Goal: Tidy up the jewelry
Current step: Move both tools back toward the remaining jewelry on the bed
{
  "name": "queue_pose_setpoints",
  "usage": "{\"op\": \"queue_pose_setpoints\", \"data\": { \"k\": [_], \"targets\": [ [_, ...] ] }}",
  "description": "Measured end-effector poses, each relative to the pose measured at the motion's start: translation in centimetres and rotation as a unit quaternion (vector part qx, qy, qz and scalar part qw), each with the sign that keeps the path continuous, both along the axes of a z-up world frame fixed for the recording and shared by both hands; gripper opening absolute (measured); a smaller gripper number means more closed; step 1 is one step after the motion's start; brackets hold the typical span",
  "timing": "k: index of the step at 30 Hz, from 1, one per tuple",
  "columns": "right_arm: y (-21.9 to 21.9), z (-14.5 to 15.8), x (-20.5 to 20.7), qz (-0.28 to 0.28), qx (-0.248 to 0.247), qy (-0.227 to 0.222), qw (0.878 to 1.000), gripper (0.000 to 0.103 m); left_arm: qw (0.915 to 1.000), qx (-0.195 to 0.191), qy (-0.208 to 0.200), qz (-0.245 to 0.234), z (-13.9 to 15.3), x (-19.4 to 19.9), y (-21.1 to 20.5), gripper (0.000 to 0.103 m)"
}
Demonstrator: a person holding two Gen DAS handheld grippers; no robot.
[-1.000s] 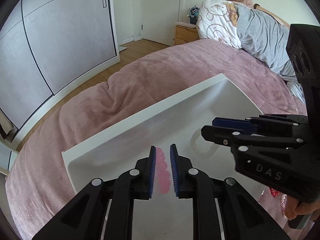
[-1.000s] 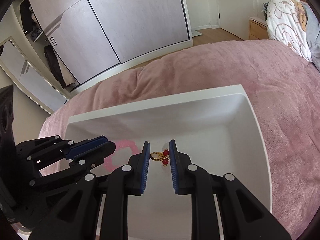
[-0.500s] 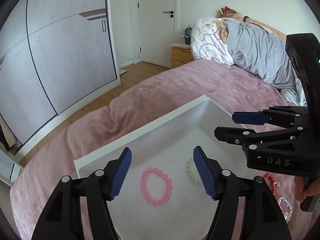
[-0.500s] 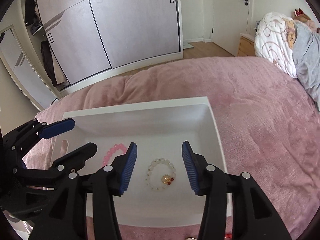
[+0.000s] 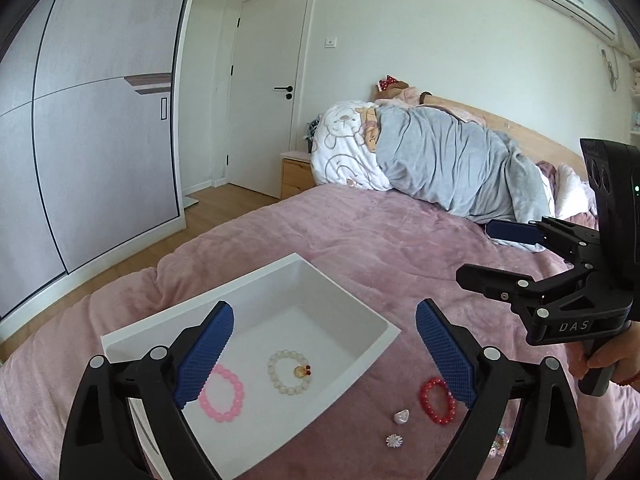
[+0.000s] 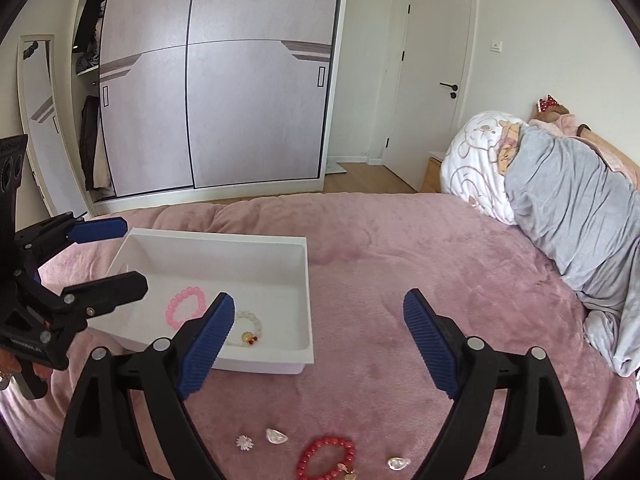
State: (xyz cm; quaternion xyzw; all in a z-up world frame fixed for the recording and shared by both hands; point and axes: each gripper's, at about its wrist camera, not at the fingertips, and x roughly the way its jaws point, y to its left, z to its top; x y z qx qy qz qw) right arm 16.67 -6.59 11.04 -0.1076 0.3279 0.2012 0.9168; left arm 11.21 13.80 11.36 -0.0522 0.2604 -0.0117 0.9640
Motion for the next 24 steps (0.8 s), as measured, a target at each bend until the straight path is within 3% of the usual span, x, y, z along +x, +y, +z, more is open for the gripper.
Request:
{"op": "queue_pose_setpoints", "data": {
  "k": [3, 5, 16, 24],
  "targets": [
    [-2.3, -0.2, -1.7, -0.013, 0.006, -0.006, 1.0, 0.089, 1.0, 0.006, -0.006, -0.004, -0.2, -0.9, -2.0, 0.098],
    [-3.8, -0.8, -2.6, -0.024, 0.015, -0.008, 1.0, 0.099, 0.9998, 0.018, -0.012, -0.002, -0.6, -1.6, -3.3, 0.099],
    [-8.9, -5.2, -4.9, -0.071, 0.023, 0.009, 0.997, 0.098, 0.9987, 0.05, 0.001, -0.006, -5.8, -3.4, -8.6, 0.099],
    [-10.7, -10.6, -4.5, -0.101, 0.009, 0.043, 0.994, 0.098, 0.9962, 0.075, 0.043, 0.006, -12.7, -2.2, -10.6, 0.099]
  ]
}}
